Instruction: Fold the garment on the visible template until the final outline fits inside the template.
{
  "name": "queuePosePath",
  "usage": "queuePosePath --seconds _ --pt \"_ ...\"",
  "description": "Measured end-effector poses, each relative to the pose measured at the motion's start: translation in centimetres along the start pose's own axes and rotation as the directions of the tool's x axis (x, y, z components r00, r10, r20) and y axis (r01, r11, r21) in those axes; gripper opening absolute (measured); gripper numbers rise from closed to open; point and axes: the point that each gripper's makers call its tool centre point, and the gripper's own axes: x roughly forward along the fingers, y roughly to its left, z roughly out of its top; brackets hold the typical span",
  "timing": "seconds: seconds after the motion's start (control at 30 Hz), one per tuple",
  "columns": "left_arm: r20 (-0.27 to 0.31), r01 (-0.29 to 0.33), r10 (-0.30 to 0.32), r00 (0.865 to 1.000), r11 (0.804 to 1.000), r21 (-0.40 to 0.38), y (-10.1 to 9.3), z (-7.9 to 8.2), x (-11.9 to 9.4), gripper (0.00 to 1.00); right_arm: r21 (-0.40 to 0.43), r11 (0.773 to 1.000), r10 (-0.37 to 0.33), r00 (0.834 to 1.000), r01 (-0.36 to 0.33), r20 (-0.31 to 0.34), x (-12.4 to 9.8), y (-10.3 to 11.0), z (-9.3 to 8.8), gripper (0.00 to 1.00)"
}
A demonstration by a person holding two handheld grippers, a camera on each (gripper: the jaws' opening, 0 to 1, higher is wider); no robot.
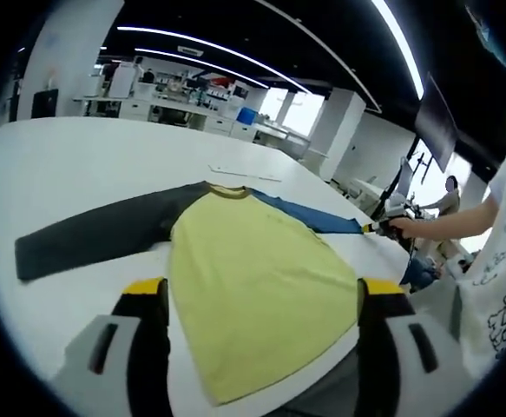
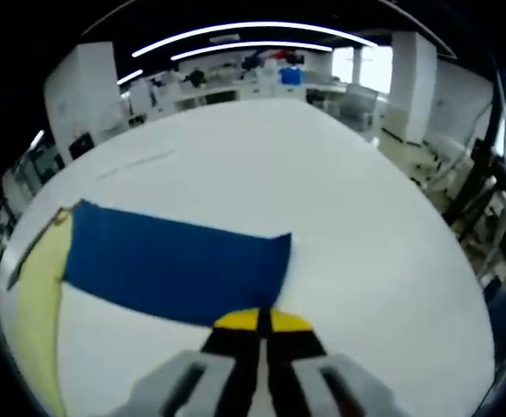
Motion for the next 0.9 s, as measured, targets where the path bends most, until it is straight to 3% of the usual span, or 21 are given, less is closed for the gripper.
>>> queuePosePath --seconds 0.1,0.2,0.4,0.47,0.6,0.67,0.9 --pt "-0.003 -0.002 0.002 1.000 1.000 0.008 0.0 0.0 0.0 0.87 -0.016 1.000 0.002 1.000 -0.002 0.009 -0.5 0.2 0.3 0.00" --pt "-0.051 0.003 0.000 0.999 0.998 0.065 -0.1 -0.8 0.0 0.87 -0.029 1.000 0.012 1.000 -0.011 0.022 -0.6 0.2 0.9 0.00" --pt "-0.102 0.039 -0.024 0.994 0.989 0.143 -0.9 -1.2 0.5 0.88 -0.038 0.997 0.072 0.995 -0.069 0.076 -2.4 2.0 3.6 0.00" --pt "-0.110 0.049 -0.032 0.993 0.986 0.160 -1.2 -1.2 0.6 0.87 -0.066 0.994 0.094 0.992 -0.088 0.086 -3.8 4.6 4.2 0.00" --pt "-0.141 0.081 -0.053 0.989 0.977 0.199 -1.7 -1.3 0.5 0.87 -0.092 0.988 0.129 0.987 -0.120 0.093 -4.7 6.6 5.2 0.00" --pt "-0.150 0.098 -0.067 0.986 0.973 0.211 -1.9 -1.3 0.4 0.87 -0.107 0.984 0.155 0.983 -0.145 0.096 -5.8 9.1 5.8 0.00" --pt "-0.156 0.142 -0.107 0.982 0.962 0.232 -1.8 0.2 -0.4 0.87 -0.162 0.965 0.225 0.969 -0.206 0.107 -7.9 14.2 7.8 0.00"
